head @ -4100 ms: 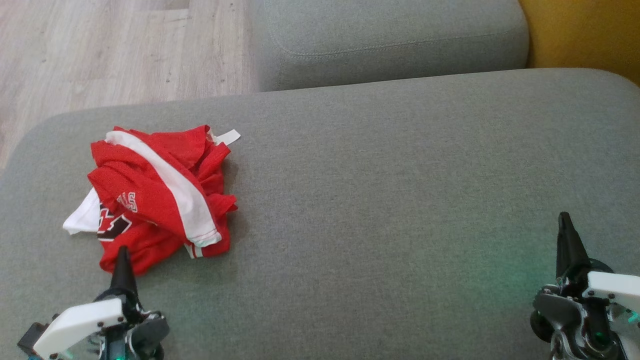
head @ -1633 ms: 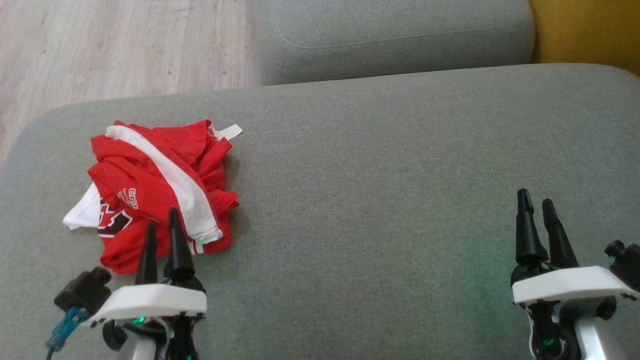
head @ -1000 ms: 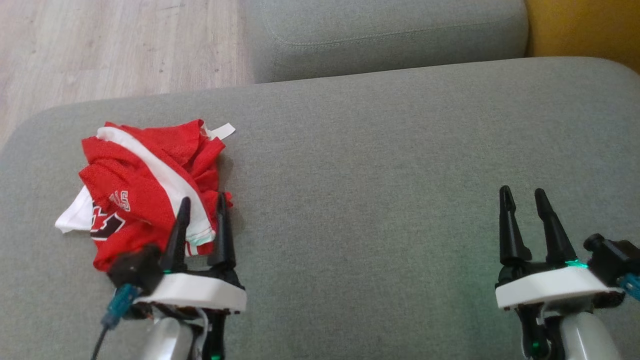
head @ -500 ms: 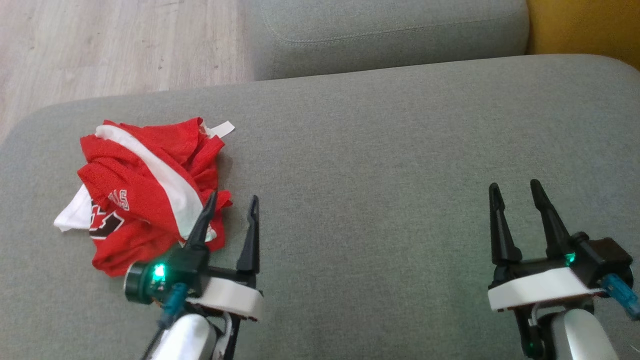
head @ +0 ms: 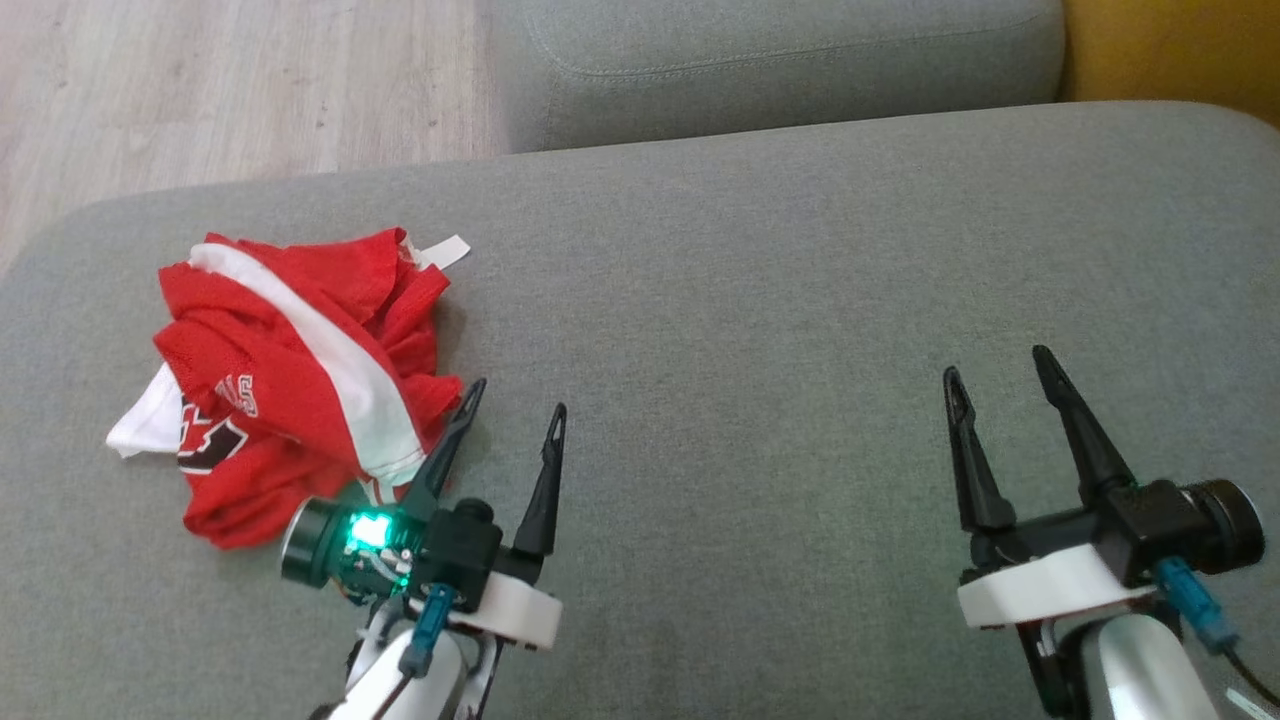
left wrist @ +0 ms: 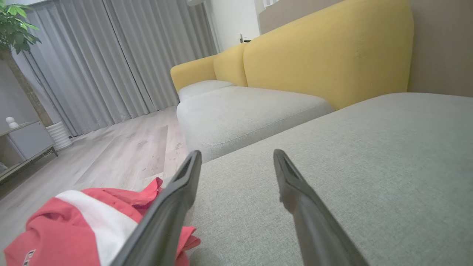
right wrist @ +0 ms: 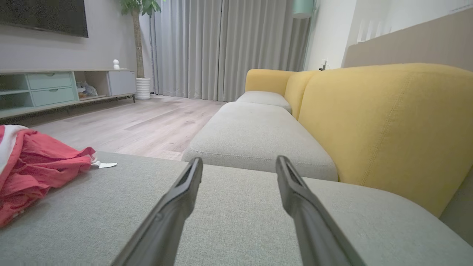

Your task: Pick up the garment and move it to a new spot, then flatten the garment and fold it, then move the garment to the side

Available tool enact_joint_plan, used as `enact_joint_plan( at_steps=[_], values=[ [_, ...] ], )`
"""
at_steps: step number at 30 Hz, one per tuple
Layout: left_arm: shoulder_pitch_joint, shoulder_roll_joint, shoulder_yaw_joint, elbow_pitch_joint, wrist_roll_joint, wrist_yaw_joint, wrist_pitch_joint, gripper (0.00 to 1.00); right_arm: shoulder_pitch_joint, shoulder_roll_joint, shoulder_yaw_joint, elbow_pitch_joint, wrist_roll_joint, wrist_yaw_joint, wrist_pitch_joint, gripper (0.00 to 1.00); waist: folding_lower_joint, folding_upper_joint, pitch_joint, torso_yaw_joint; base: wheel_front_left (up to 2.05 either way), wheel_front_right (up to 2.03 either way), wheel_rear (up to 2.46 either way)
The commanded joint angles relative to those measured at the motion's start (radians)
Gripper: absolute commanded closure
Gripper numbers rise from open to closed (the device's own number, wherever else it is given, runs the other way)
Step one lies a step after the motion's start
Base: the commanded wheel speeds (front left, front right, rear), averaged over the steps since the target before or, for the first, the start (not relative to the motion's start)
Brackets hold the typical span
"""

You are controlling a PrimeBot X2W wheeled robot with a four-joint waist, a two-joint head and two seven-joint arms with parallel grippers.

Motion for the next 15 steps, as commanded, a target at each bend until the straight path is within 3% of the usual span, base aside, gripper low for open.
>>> enact_joint_plan(
  at_steps=[1, 7, 15],
  values=[
    [-0.058, 0.011, 0.025, -0.031, 0.012, 0.012, -0.016, 0.00, -0.049, -0.008, 0.025, -0.043, -0.028, -0.001, -0.013, 0.00, -0.0001, 0.0000, 0.001, 0.001, 0.00, 0.00, 0.00],
    [-0.026, -0.028, 0.094, -0.078, -0.070, 0.030, -0.034, 0.00, -0.040, -0.009, 0.004, -0.034, 0.024, -0.001, -0.031, 0.00, -0.0001, 0.0000, 0.003, 0.004, 0.00, 0.00, 0.00],
    [0.044, -0.087, 0.216, -0.098, -0.117, -0.015, -0.056, 0.00, -0.031, -0.009, 0.002, 0.047, 0.140, -0.001, -0.054, 0.00, -0.0001, 0.0000, -0.003, 0.002, 0.00, 0.00, 0.00]
  ],
)
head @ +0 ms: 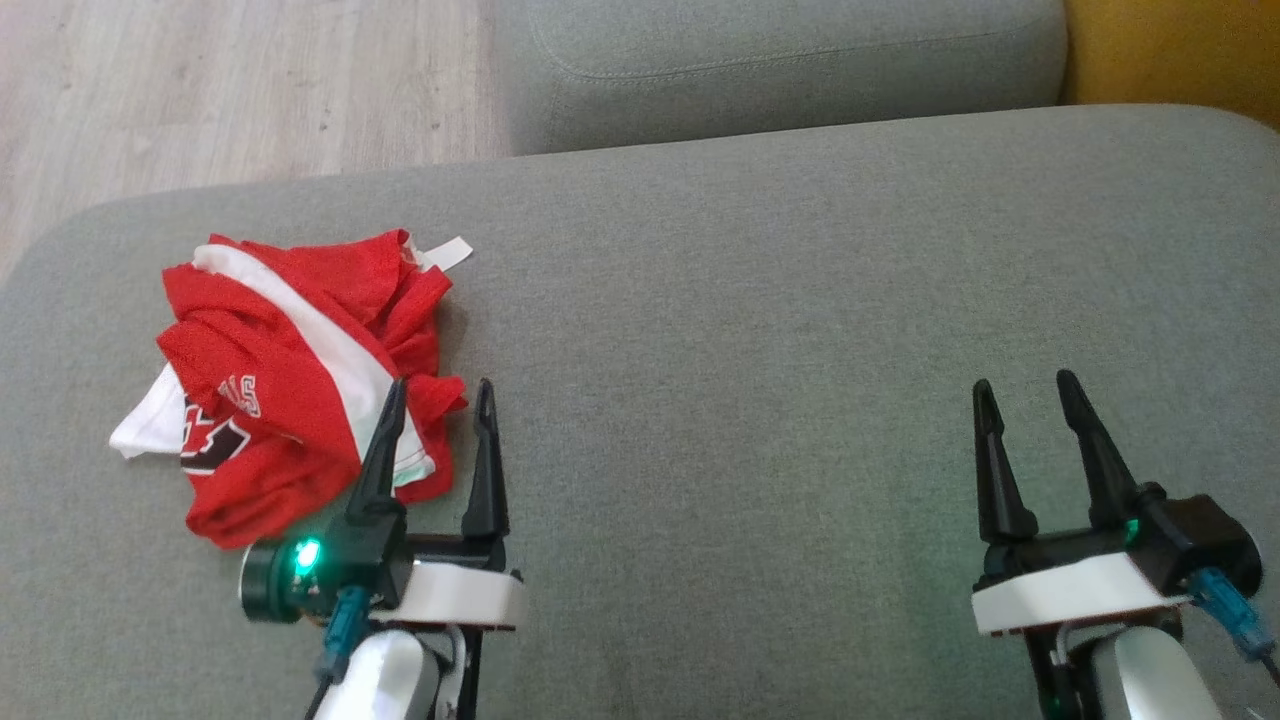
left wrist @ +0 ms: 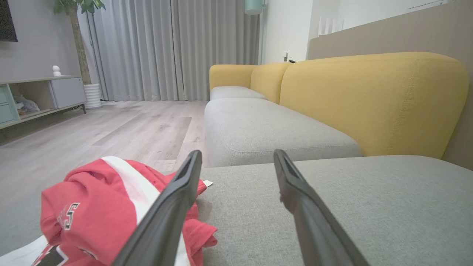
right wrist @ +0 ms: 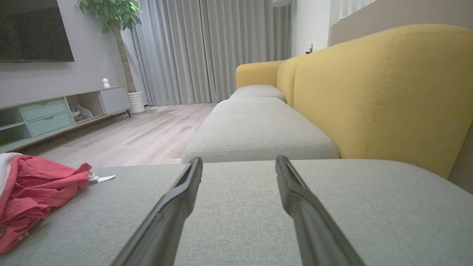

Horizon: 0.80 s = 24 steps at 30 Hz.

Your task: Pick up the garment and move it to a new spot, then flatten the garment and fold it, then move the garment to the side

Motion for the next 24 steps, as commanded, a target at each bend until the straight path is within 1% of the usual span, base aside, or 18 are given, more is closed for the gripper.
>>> enact_joint_plan(
  at_steps=[1, 5, 11, 18, 21, 24],
  values=[
    [-0.023, -0.003, 0.045, -0.028, 0.007, -0.008, -0.011, 0.00, -0.031, -0.008, 0.026, -0.022, 0.007, -0.001, -0.011, 0.00, 0.0000, 0.0000, -0.002, -0.001, 0.00, 0.00, 0.00],
    [0.002, -0.022, 0.081, 0.005, -0.007, -0.049, -0.011, 0.00, -0.028, -0.008, 0.027, 0.027, 0.058, -0.001, -0.011, 0.00, 0.0000, 0.0000, -0.009, -0.002, 0.00, 0.00, 0.00],
    [0.005, -0.038, 0.109, 0.028, 0.002, -0.085, -0.011, 0.00, -0.034, -0.008, 0.026, 0.057, 0.061, -0.001, -0.011, 0.00, 0.0000, 0.0000, -0.016, 0.001, 0.00, 0.00, 0.00],
    [0.008, -0.044, 0.131, 0.031, 0.019, -0.101, -0.011, 0.00, -0.032, -0.008, 0.024, 0.049, 0.062, -0.001, -0.011, 0.00, 0.0000, 0.0000, -0.021, 0.017, 0.00, 0.00, 0.00],
    [0.009, -0.045, 0.139, 0.035, 0.025, -0.102, -0.011, 0.00, -0.027, -0.008, 0.024, 0.040, 0.060, -0.001, -0.011, 0.00, 0.0000, 0.0000, -0.024, 0.039, 0.00, 0.00, 0.00],
    [0.006, -0.045, 0.141, 0.039, 0.030, -0.101, -0.011, 0.00, -0.022, -0.008, 0.026, 0.030, 0.059, -0.001, -0.011, 0.00, 0.0000, 0.0000, -0.027, 0.076, 0.00, 0.00, 0.00]
  ],
)
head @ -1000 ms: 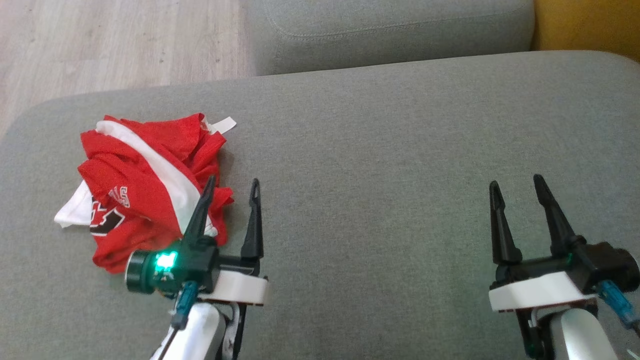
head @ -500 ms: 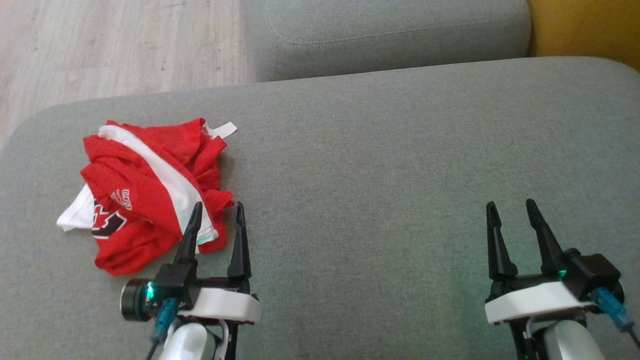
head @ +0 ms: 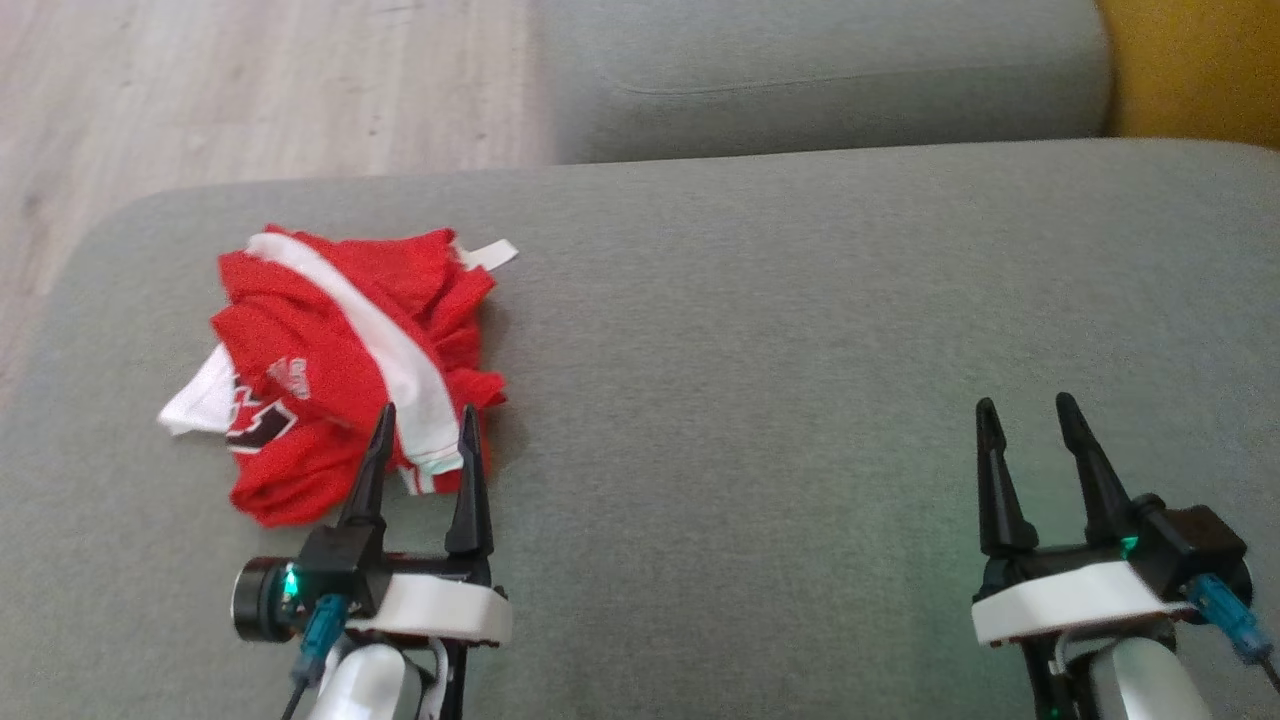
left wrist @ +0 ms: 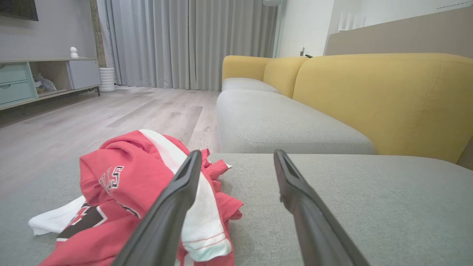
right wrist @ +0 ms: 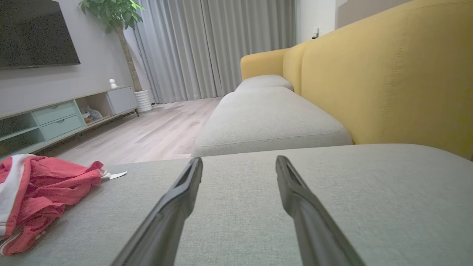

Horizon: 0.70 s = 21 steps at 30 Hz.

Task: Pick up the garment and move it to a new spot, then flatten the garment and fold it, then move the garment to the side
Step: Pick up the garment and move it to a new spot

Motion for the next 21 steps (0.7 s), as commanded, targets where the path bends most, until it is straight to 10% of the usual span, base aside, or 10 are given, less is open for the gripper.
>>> enact_joint_plan(
  at_steps=[1, 21],
  values=[
    [-0.027, -0.001, 0.034, -0.024, 0.013, 0.006, -0.010, 0.00, -0.022, -0.008, 0.028, -0.036, -0.004, -0.001, -0.011, 0.00, 0.0000, 0.0000, -0.004, 0.031, 0.00, 0.00, 0.00],
    [-0.001, -0.001, 0.066, -0.010, 0.011, 0.019, -0.010, 0.00, -0.006, -0.008, 0.121, -0.045, 0.014, -0.001, -0.011, 0.00, 0.0000, 0.0000, -0.018, 0.255, 0.00, 0.00, 0.00]
  ],
)
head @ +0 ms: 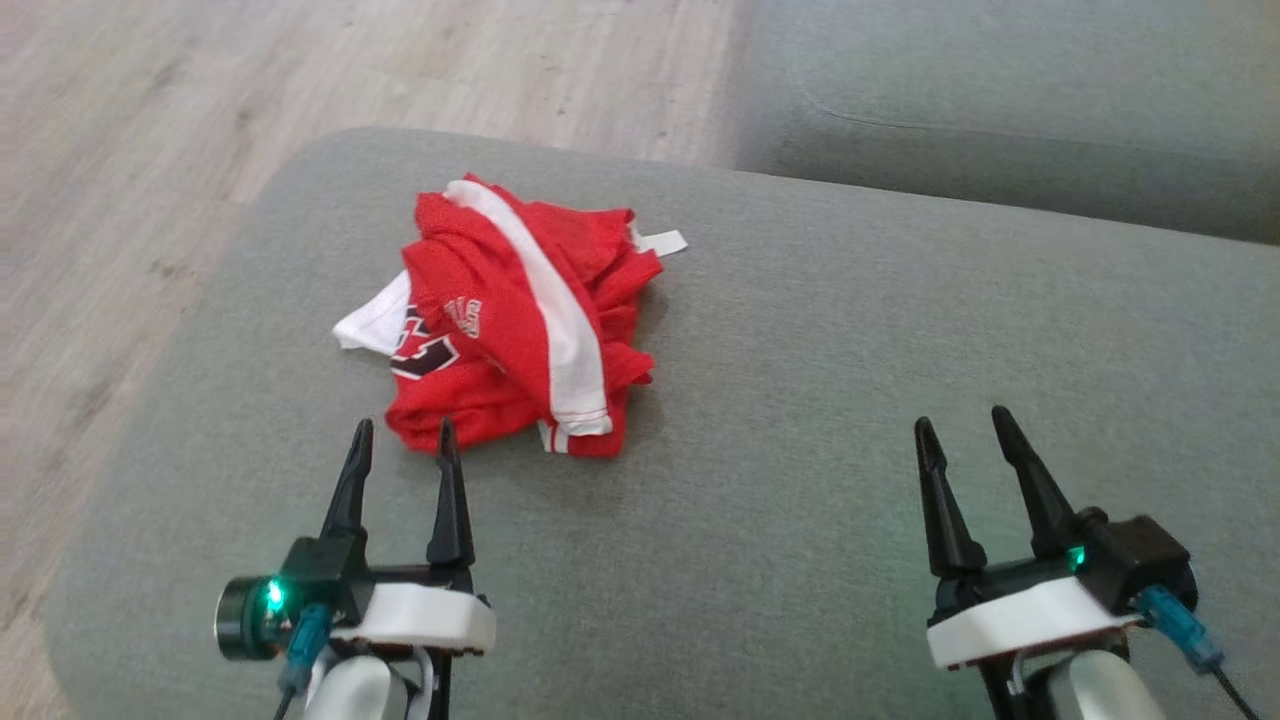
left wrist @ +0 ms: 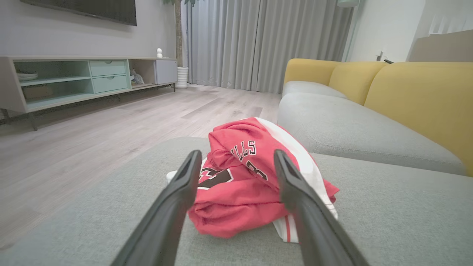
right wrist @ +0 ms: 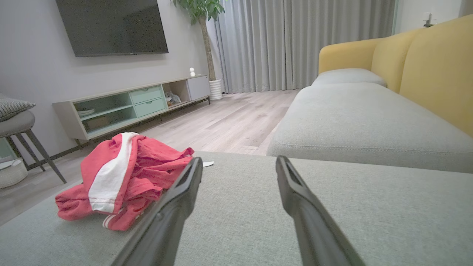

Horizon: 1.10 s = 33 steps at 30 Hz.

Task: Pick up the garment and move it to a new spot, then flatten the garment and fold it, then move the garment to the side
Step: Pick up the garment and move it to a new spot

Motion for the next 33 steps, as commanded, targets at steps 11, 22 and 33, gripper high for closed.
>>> enact_joint_plan(
  at_steps=[11, 22, 33],
  values=[
    [-0.015, -0.001, 0.045, -0.028, 0.006, 0.015, -0.010, 0.00, -0.027, -0.008, 0.048, -0.027, 0.008, -0.001, -0.011, 0.00, 0.0000, 0.0000, 0.004, 0.017, 0.00, 0.00, 0.00],
    [-0.173, 0.006, 0.011, 0.029, 0.028, -0.053, -0.006, 0.00, -0.056, -0.008, 0.048, -0.041, 0.015, -0.001, -0.011, 0.00, 0.0000, 0.0000, 0.077, -0.047, 0.00, 0.00, 0.00],
    [-0.491, 0.058, -0.014, 0.279, 0.015, -0.164, 0.160, 0.00, -0.124, -0.008, 0.062, -0.046, -0.001, -0.001, -0.011, 0.00, 0.0000, 0.0000, 0.203, -0.126, 0.00, 0.00, 0.00]
  ],
)
